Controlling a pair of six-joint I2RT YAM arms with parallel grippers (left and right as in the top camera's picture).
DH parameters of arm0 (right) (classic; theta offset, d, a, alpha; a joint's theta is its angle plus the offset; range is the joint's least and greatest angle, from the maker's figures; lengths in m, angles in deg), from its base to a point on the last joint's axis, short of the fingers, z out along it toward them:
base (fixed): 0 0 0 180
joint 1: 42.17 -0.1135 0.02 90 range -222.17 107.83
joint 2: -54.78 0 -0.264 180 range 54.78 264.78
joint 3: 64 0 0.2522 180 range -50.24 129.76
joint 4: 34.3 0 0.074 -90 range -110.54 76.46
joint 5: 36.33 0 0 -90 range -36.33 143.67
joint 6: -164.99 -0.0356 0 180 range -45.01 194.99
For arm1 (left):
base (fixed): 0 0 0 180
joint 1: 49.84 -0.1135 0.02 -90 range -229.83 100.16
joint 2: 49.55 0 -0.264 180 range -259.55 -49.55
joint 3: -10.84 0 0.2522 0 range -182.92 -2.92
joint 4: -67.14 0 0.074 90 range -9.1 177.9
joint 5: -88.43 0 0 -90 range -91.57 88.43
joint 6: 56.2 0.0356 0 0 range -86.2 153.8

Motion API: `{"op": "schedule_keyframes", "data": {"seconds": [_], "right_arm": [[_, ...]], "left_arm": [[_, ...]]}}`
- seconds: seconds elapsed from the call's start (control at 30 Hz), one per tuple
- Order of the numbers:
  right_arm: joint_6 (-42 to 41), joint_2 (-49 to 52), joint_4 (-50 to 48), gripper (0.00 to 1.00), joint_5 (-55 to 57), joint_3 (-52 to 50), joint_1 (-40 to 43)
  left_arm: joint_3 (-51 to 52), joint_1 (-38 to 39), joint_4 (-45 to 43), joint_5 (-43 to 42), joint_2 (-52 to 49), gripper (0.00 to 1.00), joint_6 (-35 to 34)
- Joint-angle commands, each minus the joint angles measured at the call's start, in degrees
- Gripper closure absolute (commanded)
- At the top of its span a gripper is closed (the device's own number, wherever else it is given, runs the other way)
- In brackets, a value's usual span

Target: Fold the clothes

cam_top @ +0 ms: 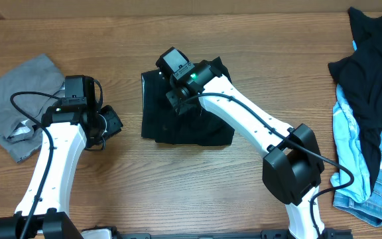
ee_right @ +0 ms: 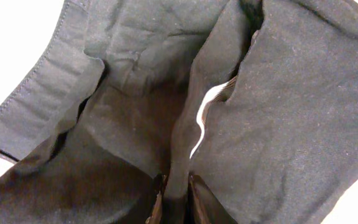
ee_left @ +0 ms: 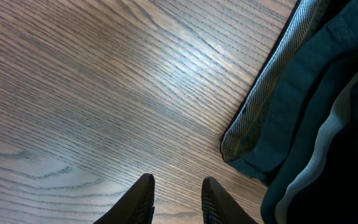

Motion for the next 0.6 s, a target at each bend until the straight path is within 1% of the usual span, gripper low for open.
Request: {"op": "schedule_keyframes", "data": {"seconds": [0.0, 0.43, 0.57], "right_arm": [[0.0, -2.2, 0.3, 0.84, -0.3, 1.5, 0.0], [-0.2, -2.2, 1.8, 0.83, -0.5, 1.5, 0.0], [-0.2, -2.2, 1.8, 0.83, -2.7, 1.5, 0.0]], "left_arm": [[-0.4, -0.2, -0.1, -0.4, 1.0, 0.71, 1.3], [-0.4, -0.2, -0.1, -0.4, 1.0, 0.71, 1.3], [-0.4, -0.2, -0.1, -0.4, 1.0, 0.71, 1.3]]}}
